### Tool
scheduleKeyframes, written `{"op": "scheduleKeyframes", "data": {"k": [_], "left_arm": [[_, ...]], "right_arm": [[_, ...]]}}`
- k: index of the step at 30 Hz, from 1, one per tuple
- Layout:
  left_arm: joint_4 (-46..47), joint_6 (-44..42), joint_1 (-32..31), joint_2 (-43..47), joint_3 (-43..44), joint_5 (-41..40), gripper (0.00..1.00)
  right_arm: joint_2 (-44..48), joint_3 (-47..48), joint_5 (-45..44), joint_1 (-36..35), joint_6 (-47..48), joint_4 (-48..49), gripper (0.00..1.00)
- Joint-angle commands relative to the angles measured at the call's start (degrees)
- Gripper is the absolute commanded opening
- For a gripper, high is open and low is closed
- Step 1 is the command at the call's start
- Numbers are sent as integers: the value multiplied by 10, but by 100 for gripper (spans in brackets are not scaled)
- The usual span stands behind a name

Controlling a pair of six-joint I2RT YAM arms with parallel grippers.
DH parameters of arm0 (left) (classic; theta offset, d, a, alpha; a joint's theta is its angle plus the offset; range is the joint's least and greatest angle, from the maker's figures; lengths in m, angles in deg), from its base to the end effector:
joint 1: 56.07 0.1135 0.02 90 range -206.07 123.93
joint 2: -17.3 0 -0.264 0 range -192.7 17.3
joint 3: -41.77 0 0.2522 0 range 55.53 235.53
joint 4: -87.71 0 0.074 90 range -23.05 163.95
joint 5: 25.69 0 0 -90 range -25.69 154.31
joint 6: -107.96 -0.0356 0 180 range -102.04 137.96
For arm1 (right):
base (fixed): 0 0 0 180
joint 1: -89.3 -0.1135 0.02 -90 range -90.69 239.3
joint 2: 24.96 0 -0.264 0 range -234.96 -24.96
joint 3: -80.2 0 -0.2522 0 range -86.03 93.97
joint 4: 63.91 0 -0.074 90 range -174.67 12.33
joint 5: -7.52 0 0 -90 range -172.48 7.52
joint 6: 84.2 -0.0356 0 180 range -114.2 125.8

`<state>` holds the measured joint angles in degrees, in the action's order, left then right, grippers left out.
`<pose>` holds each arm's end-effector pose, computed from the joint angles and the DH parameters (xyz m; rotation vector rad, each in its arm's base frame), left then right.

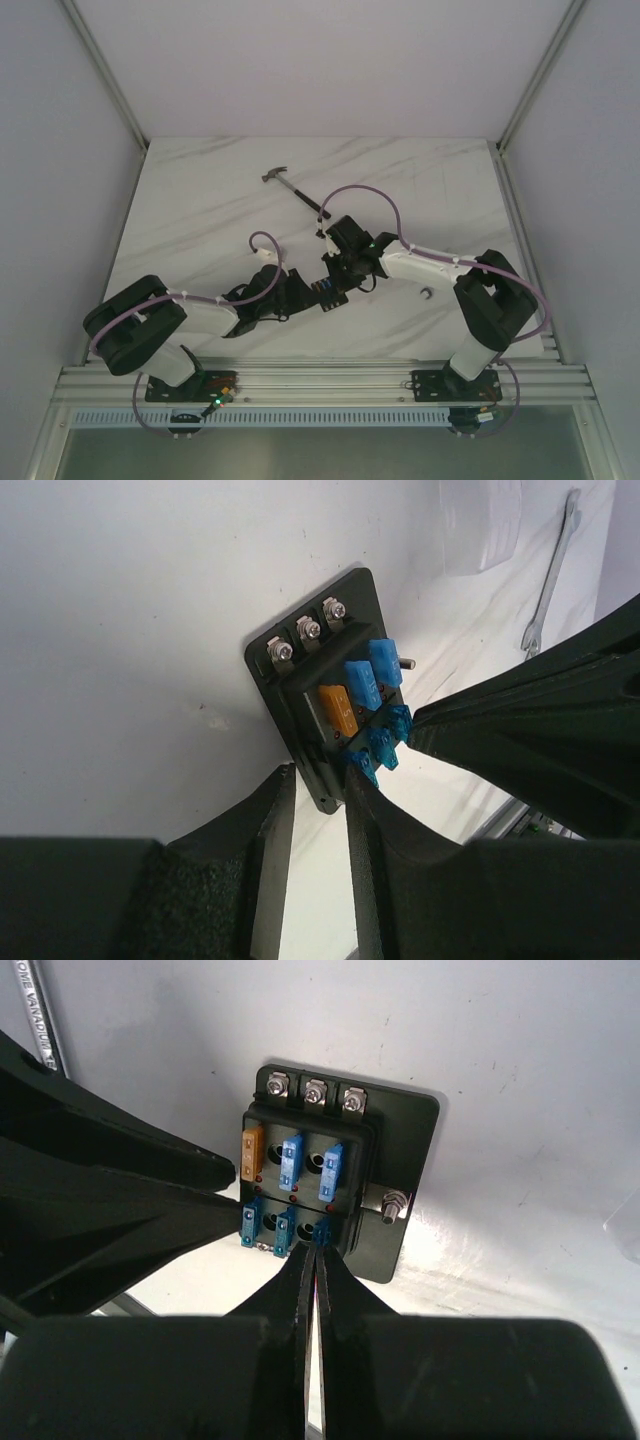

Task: Snap on the fuse box
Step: Adjust the fuse in the fuse box base.

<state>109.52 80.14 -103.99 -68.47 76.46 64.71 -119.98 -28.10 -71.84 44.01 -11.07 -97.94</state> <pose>0.1704 -0.1891 0.1270 -0.2814 2.2879 -1.1116 0.2300 0.2416 0.1849 -0.7288 2.5801 0.6190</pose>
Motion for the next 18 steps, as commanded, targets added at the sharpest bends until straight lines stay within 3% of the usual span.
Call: {"op": "scheduleKeyframes", "data": {"k": [1,18], "left_arm": [[39,23,-5,-9,-8,-1,35],[43,44,-5,-12,-19,-14,29]], "right_arm": [[-62,-15,-74,-17,13,-82,0],[-153,-15,-89,-58,19,-115,0]]}}
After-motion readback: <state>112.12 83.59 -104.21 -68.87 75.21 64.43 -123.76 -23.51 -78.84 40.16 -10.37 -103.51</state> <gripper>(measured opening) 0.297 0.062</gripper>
